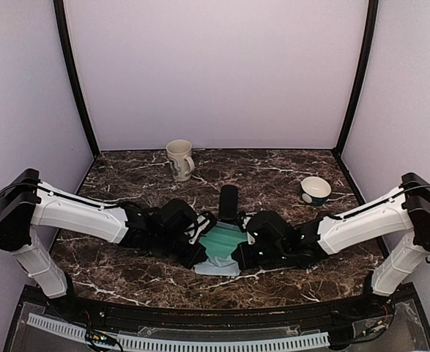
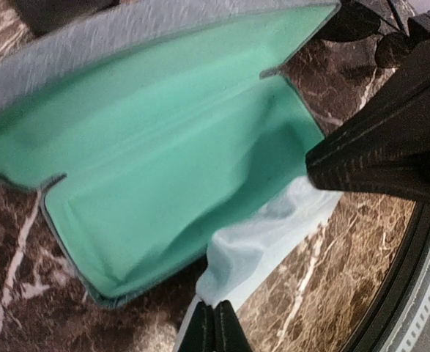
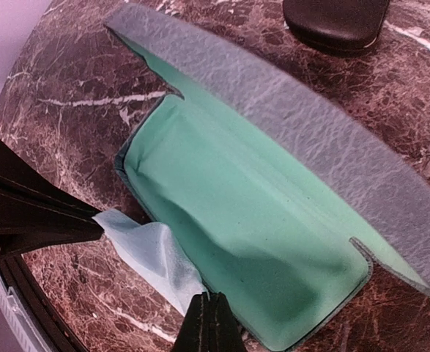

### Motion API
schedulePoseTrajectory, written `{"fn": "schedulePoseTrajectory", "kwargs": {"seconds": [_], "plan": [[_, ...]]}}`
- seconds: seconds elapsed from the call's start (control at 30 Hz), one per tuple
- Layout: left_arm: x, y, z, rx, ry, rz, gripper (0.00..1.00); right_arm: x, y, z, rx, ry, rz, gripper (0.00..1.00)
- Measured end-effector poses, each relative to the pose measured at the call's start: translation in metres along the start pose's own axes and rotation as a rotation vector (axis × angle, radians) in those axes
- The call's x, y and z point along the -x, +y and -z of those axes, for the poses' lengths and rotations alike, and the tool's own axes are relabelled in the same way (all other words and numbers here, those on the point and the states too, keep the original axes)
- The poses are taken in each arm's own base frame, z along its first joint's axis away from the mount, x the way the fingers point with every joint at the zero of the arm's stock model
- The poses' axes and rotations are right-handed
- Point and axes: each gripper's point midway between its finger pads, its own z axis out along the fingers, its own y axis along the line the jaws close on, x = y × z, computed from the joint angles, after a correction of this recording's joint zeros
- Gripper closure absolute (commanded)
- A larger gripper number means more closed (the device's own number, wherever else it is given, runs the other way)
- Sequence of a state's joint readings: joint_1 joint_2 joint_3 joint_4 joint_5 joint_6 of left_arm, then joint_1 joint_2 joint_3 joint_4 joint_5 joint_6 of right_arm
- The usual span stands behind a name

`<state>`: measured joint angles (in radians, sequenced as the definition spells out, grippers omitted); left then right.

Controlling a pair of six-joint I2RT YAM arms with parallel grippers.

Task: Organize the sunglasses
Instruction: Place the folded cleaning cloth in the sunglasses case.

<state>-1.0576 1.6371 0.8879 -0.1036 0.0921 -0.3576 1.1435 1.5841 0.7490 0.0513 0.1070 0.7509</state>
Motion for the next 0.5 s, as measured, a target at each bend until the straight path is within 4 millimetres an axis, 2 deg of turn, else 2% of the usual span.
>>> {"fn": "schedulePoseTrajectory", "kwargs": {"seconds": [0.1,0.27,0.5], "plan": [[0.02,-0.001,-0.003,-0.001,-0.023,-0.027,1.0,0.006,-0.003,0.004,-0.014,-0.03,-0.017,1.0],[0.034,0.004,-0.005,0.014,-0.027,-0.049,1.0,0.011,-0.012,0.006,-0.044,-0.055,-0.035,1.0],[0.032,0.016,-0.009,0.044,0.009,-0.052,1.0,0.013,-0.021,0.005,-0.075,-0.073,-0.052,1.0]]}}
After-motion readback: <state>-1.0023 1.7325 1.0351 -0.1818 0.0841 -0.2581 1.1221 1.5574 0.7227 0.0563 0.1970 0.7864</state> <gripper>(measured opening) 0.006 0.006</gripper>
